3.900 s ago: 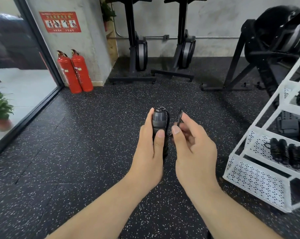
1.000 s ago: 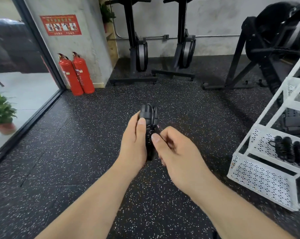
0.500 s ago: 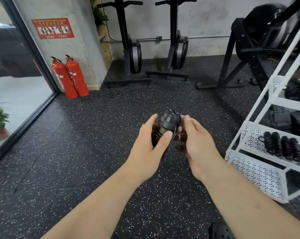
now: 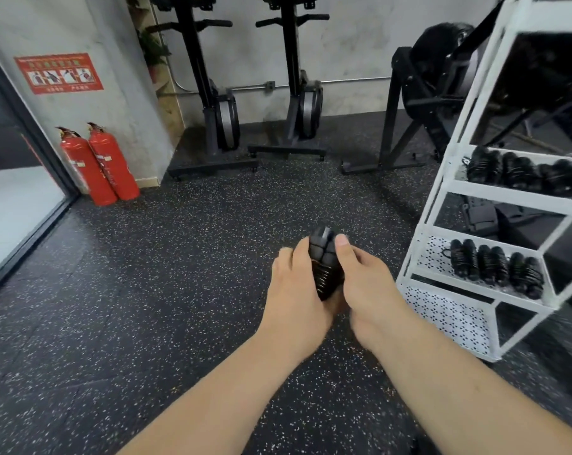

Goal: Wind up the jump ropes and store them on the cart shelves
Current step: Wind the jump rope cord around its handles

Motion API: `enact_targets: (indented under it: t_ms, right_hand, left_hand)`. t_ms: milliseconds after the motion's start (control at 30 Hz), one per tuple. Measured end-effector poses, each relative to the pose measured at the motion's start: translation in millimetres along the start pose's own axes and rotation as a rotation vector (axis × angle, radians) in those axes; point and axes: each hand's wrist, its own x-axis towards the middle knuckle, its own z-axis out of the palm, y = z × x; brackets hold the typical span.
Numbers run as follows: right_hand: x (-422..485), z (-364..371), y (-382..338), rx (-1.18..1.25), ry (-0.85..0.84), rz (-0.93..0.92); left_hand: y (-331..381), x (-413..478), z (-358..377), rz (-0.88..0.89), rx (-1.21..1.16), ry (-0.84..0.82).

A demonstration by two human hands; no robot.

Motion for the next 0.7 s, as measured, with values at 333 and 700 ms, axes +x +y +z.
enact_targets:
  t_ms: [333, 700]
  right_hand:
    - [17.9, -101.9, -2.3, -0.009, 0.185, 0.011]
    - [56.0, -216.5, 20.5, 0.057, 0.343, 0.099]
  left_hand:
    - [65.7, 5.7, 70.3, -0.069, -0.219, -0.288]
    - [121.3, 3.7, 169.7, 0.032, -0.078, -0.417]
